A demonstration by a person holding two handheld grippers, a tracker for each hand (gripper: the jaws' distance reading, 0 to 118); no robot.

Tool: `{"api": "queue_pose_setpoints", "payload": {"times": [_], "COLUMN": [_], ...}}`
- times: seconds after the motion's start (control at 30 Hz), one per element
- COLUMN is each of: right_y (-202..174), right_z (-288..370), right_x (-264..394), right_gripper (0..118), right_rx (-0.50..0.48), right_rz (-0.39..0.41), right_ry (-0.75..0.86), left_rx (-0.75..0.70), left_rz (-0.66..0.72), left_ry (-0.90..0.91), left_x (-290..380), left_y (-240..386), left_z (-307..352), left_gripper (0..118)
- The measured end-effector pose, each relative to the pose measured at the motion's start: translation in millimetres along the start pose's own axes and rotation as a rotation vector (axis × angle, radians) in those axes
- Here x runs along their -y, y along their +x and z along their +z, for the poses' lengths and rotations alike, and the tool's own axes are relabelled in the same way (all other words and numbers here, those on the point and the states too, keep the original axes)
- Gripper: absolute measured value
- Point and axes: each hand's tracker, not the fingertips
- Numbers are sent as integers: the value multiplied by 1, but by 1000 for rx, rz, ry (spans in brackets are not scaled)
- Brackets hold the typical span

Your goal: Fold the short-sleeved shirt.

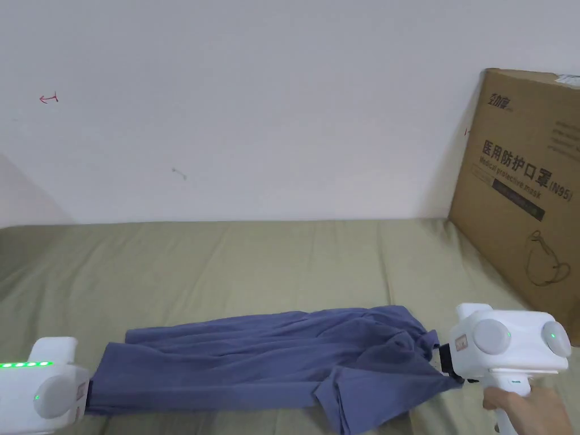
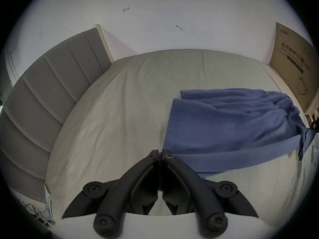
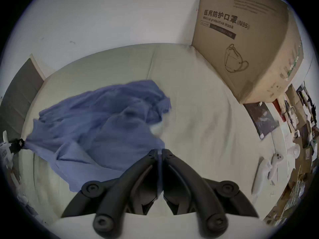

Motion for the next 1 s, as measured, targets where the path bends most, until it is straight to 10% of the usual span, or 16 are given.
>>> {"api": "queue_pose_setpoints", "payload": {"times": [0.47, 0.9, 1.0], "right_y": [52, 48, 48], "right_z": [119, 156, 155], "right_x": [236, 298, 297], "right_gripper": [3, 3, 11], "right_rx": [-90, -76, -64], "right_rz": [-63, 4, 8], "right_ry": [-142, -141, -119], "left_rx": [18, 29, 33], "left_rz": [-112, -23, 10], "left_ry": [-43, -72, -57], "left_x": [213, 277, 269], "left_y": [-43, -62, -65], "left_z": [166, 211, 212], "left_gripper": [1, 2, 40]}}
